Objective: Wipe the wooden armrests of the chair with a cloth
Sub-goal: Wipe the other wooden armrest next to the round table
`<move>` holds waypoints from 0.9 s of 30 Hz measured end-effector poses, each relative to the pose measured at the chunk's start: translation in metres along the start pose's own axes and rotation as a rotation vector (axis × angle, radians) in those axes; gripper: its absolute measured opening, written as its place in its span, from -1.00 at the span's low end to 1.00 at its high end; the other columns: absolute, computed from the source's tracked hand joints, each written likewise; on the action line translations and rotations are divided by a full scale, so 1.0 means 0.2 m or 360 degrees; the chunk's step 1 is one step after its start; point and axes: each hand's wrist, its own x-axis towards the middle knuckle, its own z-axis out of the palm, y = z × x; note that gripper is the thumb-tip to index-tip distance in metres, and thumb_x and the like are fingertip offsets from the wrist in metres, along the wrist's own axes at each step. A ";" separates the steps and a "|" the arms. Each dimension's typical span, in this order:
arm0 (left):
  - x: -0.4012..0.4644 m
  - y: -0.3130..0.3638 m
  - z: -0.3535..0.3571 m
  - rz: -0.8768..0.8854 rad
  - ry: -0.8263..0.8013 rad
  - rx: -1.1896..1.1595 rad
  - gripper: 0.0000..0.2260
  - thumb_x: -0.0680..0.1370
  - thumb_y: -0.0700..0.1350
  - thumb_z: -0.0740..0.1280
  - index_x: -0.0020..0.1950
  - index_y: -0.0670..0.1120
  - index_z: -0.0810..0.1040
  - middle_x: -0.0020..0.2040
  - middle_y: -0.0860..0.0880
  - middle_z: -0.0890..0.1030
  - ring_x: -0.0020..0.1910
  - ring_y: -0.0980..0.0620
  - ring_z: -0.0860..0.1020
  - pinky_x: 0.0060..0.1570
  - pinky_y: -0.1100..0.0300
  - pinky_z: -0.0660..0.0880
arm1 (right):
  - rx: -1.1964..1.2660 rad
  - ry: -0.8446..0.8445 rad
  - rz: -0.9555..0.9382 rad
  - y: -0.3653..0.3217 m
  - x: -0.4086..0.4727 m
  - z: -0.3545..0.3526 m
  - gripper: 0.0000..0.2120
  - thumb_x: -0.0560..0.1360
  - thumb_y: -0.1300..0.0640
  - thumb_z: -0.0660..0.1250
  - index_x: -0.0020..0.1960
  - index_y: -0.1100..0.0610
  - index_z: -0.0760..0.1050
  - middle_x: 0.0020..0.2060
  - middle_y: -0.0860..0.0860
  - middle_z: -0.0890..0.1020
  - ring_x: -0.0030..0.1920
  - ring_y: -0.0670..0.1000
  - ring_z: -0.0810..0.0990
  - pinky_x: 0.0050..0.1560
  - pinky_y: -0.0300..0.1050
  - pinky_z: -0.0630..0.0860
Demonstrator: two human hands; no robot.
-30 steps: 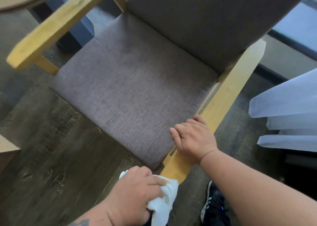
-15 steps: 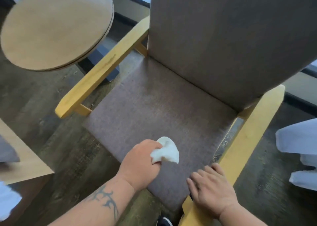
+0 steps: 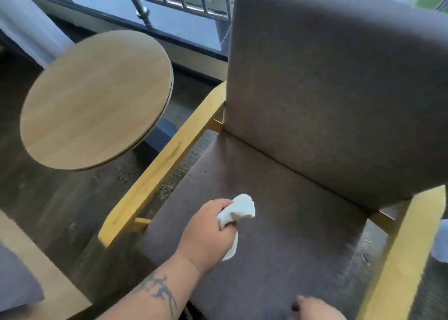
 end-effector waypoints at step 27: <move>1.13 -0.66 -0.84 0.0934 -0.0408 0.0531 -0.47 0.47 -0.35 0.37 0.25 0.21 0.56 0.34 0.41 0.37 0.55 0.24 0.14 0.55 0.13 0.11 | 0.0019 0.1608 -0.0067 -1.14 1.36 0.06 -0.33 0.58 -0.24 0.03 0.60 0.06 0.12 0.61 0.17 0.10 0.61 0.16 -0.04 0.56 0.17 -0.18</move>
